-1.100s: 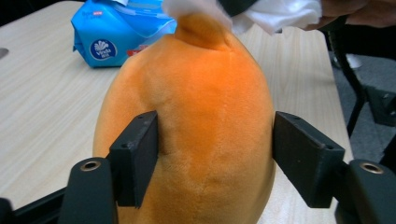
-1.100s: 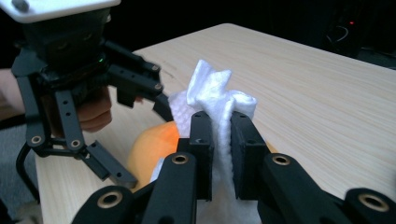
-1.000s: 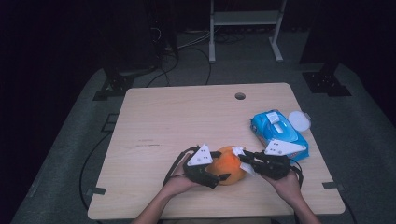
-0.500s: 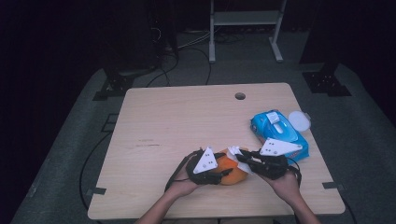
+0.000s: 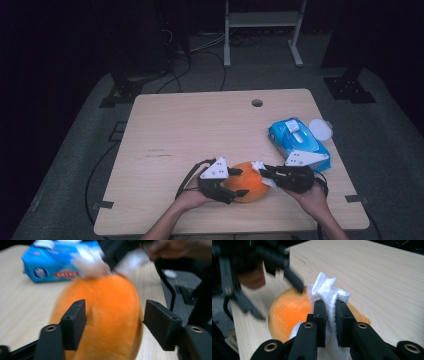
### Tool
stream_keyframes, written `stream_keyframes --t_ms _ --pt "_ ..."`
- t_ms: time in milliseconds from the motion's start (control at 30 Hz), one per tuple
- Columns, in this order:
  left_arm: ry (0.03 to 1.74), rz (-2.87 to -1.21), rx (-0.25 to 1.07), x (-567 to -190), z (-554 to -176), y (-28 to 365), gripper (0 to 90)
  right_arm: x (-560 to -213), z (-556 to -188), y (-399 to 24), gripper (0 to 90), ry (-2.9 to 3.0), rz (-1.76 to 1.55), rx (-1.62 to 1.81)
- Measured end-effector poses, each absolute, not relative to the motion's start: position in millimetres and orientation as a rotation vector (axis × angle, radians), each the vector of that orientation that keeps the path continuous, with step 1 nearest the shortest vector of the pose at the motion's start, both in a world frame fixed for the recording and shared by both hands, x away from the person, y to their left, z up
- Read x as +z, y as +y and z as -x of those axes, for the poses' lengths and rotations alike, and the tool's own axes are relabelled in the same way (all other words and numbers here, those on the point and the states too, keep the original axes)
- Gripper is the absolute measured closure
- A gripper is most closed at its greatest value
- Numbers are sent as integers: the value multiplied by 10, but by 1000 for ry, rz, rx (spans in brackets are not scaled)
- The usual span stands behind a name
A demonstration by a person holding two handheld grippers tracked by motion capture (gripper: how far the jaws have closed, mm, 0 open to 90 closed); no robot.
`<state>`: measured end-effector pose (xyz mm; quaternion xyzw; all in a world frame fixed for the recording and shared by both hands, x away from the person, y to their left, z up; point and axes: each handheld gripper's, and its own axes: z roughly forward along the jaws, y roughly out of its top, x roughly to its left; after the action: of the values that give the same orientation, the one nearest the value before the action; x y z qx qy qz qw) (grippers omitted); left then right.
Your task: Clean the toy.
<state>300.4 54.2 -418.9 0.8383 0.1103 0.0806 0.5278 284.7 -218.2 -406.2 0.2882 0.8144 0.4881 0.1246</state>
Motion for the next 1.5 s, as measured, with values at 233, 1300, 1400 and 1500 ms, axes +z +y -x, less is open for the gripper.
stream_keyframes --t_ms 233,1300,1400,1500 --pt "355 -2020 114 -4322 -3047 482 263 -4087 -2757 -2219 794 2451 -817 1422" --pt "347 -2026 183 -4351 -2977 357 452 -4221 -2809 -2362 789 2422 -870 1552" --pt "348 -2014 290 -4269 -2966 403 462 -4154 -2813 -2411 790 2357 -879 1576" --pt "390 -1998 385 -4210 -3012 506 463 -4128 -2828 -2467 790 2321 -907 1563"
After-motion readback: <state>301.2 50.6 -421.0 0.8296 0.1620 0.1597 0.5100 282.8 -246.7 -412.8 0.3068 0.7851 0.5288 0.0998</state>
